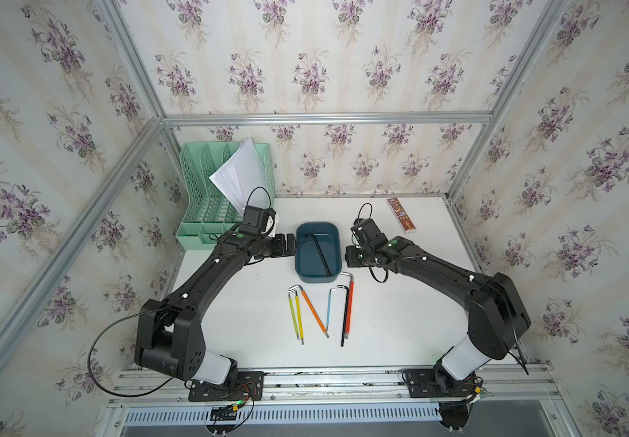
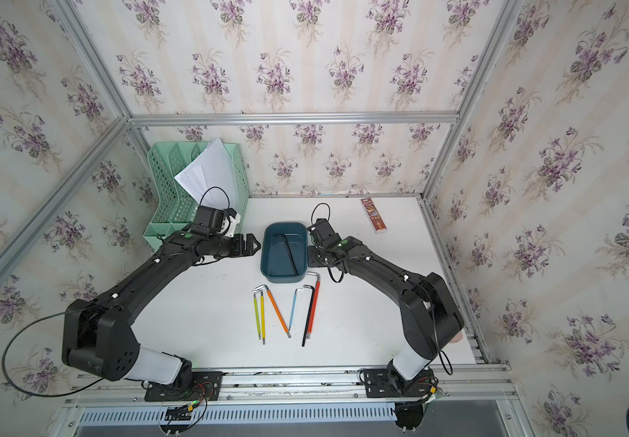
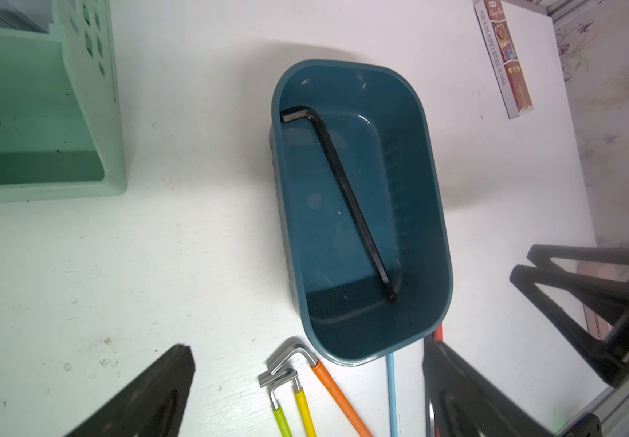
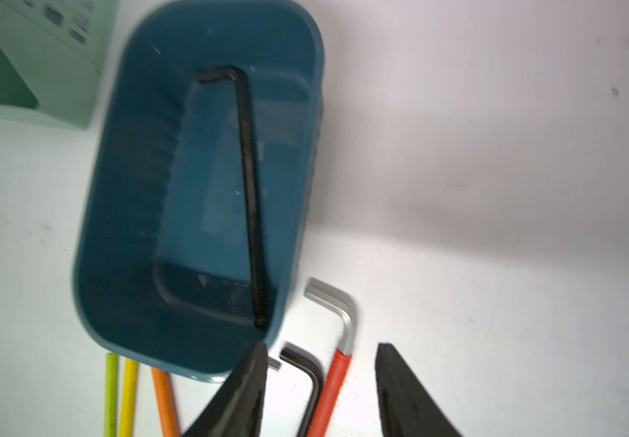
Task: Put the hex key on the desktop into the storage box
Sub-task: Adjust the Allen key at the center of the board.
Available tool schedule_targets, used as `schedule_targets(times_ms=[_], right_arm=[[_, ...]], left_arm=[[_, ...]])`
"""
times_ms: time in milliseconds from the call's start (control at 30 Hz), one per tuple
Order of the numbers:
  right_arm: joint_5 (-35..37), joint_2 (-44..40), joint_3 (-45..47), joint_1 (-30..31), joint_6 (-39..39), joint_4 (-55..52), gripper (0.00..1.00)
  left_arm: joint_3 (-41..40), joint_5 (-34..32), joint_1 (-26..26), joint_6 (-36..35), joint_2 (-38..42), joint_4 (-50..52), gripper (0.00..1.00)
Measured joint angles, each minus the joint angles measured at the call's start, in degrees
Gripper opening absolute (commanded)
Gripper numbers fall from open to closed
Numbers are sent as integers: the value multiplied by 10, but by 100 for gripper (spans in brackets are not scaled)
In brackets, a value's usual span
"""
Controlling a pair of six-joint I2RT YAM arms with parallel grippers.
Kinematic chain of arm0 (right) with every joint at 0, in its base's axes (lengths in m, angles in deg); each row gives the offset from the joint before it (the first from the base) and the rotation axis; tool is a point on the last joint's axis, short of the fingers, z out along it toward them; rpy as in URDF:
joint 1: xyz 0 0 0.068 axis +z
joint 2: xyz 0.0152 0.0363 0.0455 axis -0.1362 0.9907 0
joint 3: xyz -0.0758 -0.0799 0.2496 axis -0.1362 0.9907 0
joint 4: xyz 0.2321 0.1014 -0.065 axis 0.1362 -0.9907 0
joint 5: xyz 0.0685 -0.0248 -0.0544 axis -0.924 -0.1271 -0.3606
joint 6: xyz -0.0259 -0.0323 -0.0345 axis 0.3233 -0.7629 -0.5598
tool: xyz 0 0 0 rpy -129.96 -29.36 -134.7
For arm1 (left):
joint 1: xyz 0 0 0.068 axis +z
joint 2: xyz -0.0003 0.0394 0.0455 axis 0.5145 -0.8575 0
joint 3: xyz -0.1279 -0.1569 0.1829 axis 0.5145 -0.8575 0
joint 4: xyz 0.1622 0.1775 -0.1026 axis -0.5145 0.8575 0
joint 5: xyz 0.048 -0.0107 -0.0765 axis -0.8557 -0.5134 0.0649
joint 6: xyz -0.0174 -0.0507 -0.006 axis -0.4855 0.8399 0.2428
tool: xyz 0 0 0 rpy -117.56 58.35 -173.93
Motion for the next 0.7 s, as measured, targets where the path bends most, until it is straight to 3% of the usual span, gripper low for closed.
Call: schedule_targets(times_ms=[233,700], right_arm=[[-21,-28,116,9,49,20,48],[-26,12,146,73,101,40,48]], left_arm=[[27,9,0,-5,-53,11,99],[1,32,0,28,-56,-28,99]])
